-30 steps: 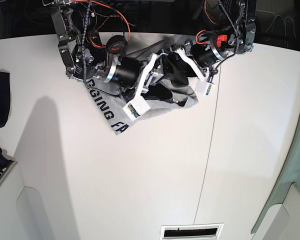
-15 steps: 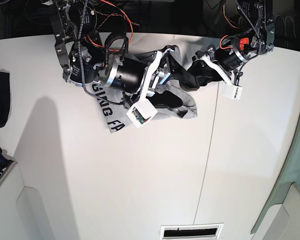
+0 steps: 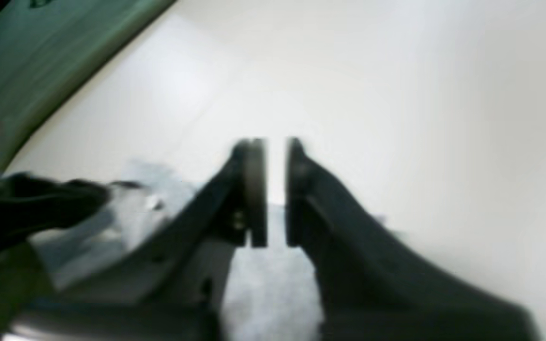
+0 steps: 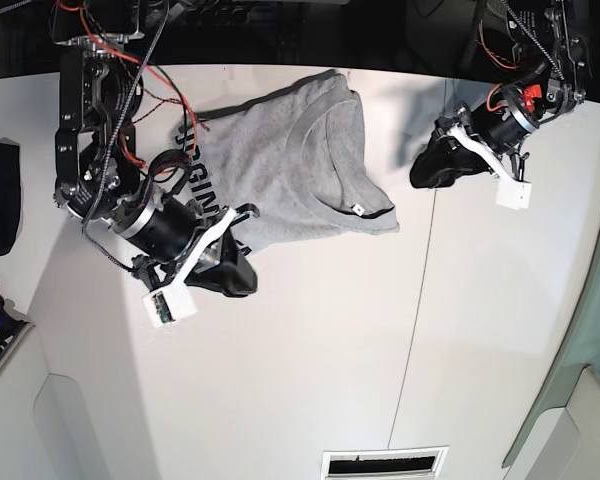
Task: Layout the t-shirt on the table in an organized manner, then fold the t-shirt properly
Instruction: 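Lift the folded bundle with both grippers and fold it over again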
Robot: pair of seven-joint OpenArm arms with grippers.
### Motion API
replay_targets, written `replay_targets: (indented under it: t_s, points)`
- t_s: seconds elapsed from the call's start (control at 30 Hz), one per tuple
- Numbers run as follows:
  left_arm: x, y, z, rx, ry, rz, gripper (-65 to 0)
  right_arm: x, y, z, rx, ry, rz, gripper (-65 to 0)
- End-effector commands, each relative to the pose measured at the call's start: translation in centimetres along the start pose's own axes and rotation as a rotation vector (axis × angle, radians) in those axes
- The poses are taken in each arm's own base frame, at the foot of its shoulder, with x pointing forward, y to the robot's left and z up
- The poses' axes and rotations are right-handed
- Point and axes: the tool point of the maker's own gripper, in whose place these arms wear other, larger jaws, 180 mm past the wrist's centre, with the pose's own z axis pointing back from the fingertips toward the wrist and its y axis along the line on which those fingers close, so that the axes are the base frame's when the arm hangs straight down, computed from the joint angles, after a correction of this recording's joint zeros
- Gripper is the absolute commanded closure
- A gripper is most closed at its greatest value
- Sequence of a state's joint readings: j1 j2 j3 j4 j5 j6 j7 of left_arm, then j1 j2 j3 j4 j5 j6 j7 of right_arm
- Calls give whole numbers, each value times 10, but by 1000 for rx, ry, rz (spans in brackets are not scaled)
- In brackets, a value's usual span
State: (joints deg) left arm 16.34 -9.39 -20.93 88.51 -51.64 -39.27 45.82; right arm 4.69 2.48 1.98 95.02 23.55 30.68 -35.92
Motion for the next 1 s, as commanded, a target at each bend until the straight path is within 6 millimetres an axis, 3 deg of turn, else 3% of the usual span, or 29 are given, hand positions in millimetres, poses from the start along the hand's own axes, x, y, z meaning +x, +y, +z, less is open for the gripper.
replay_targets:
  t_s: [0.0, 0.07, 0.17, 0.33, 0.5, 0.63, 0.8, 0.97]
  points:
    - [16, -9, 3, -38, -38, -27, -124, 26, -2, -6, 17, -75, 1, 0]
    - [21, -23, 4, -82, -32, -46, -33, 29, -14, -22, 13, -63, -19, 0]
    - [22, -56, 0, -155, -14, -113, -13, 29, -32, -47, 13, -38, -64, 0]
    - [-19, -106, -21, -283, 125, -196, -13, 14, -49, -80, 17, 56, -142, 0]
    - [-49, -147, -36, -377, 186, -220, -13, -12, -39, -92, 50, 151, -138, 0]
    - [-66, -144, -52, -324, 199, -280, -13, -33, -23, -95, 80, 206, -111, 0]
    - [-87, -110, -68, -253, 284, -281, -13, -45, -16, -96, 88, 254, -54, 0]
    - [-66, -75, -84, -199, 308, -320, -13, -48, -19, -94, 82, 264, -50, 0]
